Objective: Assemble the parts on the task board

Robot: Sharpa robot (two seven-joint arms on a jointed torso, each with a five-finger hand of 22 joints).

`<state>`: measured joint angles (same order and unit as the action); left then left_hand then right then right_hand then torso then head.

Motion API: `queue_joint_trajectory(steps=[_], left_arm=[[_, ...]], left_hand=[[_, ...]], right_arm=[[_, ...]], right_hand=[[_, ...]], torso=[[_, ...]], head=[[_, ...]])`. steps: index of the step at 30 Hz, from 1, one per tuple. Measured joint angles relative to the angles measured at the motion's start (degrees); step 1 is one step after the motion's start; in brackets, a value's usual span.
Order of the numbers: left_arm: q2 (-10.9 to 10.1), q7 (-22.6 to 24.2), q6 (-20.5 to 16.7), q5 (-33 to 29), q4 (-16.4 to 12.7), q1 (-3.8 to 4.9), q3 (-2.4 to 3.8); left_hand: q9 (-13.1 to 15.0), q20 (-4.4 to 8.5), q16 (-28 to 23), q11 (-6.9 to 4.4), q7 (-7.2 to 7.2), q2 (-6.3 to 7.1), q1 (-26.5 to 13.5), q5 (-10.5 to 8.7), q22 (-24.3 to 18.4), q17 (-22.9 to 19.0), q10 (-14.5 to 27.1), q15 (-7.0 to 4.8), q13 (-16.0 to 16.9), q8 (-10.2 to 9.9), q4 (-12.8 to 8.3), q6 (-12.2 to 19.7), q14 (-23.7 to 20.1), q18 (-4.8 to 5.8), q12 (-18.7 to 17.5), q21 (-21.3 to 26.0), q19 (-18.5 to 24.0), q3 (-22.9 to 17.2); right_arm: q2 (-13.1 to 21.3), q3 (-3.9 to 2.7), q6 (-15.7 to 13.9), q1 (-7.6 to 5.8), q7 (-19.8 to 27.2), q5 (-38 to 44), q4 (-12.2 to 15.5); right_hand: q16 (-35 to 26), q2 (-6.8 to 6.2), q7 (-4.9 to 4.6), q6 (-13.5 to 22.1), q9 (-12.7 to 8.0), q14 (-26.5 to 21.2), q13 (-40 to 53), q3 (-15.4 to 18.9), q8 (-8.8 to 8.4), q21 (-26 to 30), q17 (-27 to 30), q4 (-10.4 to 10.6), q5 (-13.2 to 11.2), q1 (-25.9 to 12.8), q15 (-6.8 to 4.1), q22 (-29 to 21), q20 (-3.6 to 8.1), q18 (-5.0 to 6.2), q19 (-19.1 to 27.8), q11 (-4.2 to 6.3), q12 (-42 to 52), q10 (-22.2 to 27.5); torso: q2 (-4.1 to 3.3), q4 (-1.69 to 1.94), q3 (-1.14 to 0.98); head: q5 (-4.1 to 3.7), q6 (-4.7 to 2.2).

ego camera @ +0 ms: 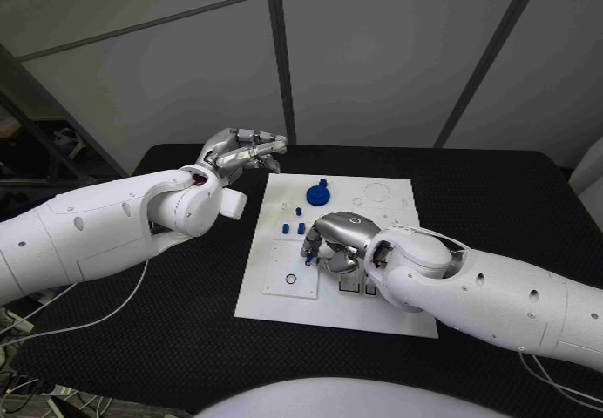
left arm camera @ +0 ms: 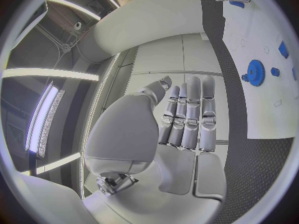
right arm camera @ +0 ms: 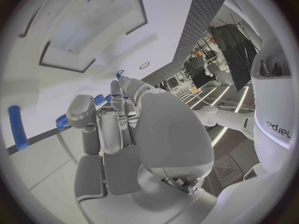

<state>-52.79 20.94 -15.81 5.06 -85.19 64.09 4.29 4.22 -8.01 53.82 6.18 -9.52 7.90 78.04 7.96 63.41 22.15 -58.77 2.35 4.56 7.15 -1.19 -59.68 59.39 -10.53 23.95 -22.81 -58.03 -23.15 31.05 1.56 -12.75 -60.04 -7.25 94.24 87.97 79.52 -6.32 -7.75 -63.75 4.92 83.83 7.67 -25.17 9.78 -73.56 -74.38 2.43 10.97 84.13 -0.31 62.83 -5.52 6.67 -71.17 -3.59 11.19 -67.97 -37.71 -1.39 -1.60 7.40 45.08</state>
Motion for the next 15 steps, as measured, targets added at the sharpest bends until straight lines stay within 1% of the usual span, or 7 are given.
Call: queue_joint_trajectory(steps=[9, 15], left_arm=[[0.0, -0.1, 0.0, 0.0, 0.1, 0.00, 0.00], [-0.1, -0.1, 0.1, 0.0, 0.1, 0.00, 0.00]], left_hand=[[0.0, 0.00, -0.1, 0.00, 0.00, 0.00, 0.0, 0.00, -0.1, 0.0, 0.0, 0.00, 0.0, 0.0, 0.0, 0.0, 0.0, 0.00, 0.0, 0.1, 0.0, 0.0], [0.0, 0.00, -0.1, 0.00, 0.00, 0.00, 0.0, 0.00, -0.1, 0.0, 0.0, 0.00, 0.0, 0.0, 0.0, 0.0, 0.0, 0.00, 0.0, 0.1, 0.0, 0.0]], right_arm=[[-0.1, 0.05, 0.4, -0.01, 0.2, 0.0, 0.1], [0.0, 0.06, 0.5, 0.00, 0.2, 0.0, 0.2]], right_hand=[[0.0, 0.00, 0.02, 0.0, 0.0, 0.0, 0.0, 0.0, -0.04, 0.0, 0.0, 0.0, 0.2, 0.0, 0.00, 0.0, 0.00, 0.00, 0.0, 0.00, 0.0, 0.0], [0.0, 0.00, 0.06, 0.1, 0.1, 0.0, 0.0, 0.0, -0.18, 0.0, 0.0, 0.0, 0.2, 0.0, 0.00, 0.0, 0.00, 0.00, 0.0, 0.00, 0.0, 0.0]], torso=[[-0.01, -0.01, 0.00], [0.00, -0.02, 0.01]], head=[[-0.04, 0.03], [0.07, 0.08]])
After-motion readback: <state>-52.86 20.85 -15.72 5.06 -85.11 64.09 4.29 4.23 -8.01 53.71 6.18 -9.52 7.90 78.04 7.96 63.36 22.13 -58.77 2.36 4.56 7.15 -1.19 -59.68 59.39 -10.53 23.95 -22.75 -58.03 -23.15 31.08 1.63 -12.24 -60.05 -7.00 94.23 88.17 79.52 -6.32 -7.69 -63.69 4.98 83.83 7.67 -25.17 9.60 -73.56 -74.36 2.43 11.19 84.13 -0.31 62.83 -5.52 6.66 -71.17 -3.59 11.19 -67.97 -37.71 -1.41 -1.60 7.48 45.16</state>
